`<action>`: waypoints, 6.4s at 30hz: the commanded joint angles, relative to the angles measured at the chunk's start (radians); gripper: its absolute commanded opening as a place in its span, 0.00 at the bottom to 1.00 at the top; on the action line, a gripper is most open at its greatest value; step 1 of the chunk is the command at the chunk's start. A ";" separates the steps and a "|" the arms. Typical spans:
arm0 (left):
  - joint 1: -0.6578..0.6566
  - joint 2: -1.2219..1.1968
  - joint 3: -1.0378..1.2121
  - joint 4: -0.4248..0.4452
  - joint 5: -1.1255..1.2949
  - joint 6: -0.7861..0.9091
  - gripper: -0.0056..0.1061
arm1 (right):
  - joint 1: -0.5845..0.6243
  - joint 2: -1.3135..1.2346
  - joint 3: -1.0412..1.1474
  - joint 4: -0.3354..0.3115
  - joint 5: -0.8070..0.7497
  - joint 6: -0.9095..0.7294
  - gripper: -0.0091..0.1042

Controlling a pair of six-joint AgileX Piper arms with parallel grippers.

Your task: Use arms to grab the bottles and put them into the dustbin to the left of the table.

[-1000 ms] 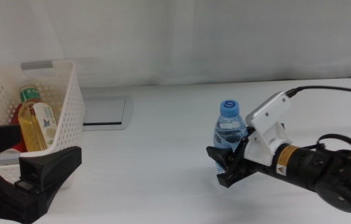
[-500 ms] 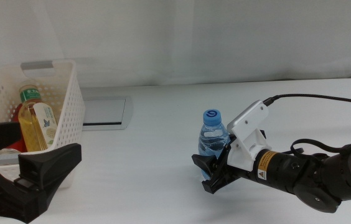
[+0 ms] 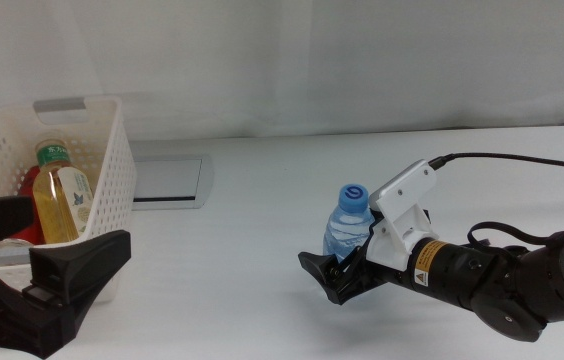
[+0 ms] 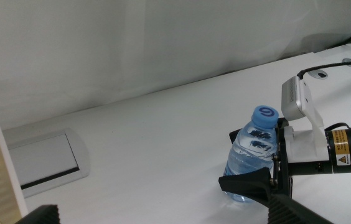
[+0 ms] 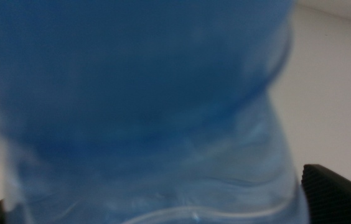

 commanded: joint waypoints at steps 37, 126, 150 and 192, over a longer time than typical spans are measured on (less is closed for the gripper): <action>-0.011 -0.005 0.006 -0.010 -0.054 0.003 0.82 | -0.362 -1.080 0.082 0.010 0.995 0.070 0.99; -0.496 1.308 -0.097 -0.330 -1.302 0.127 0.82 | -0.392 -1.662 0.646 -0.091 0.735 0.250 0.99; -0.432 1.424 -0.266 -0.357 -1.175 0.104 0.56 | -0.392 -1.662 0.646 -0.091 0.737 0.250 0.99; -0.038 0.987 -0.771 -0.117 -0.188 0.250 0.02 | -0.392 -1.662 0.646 -0.091 0.735 0.250 0.99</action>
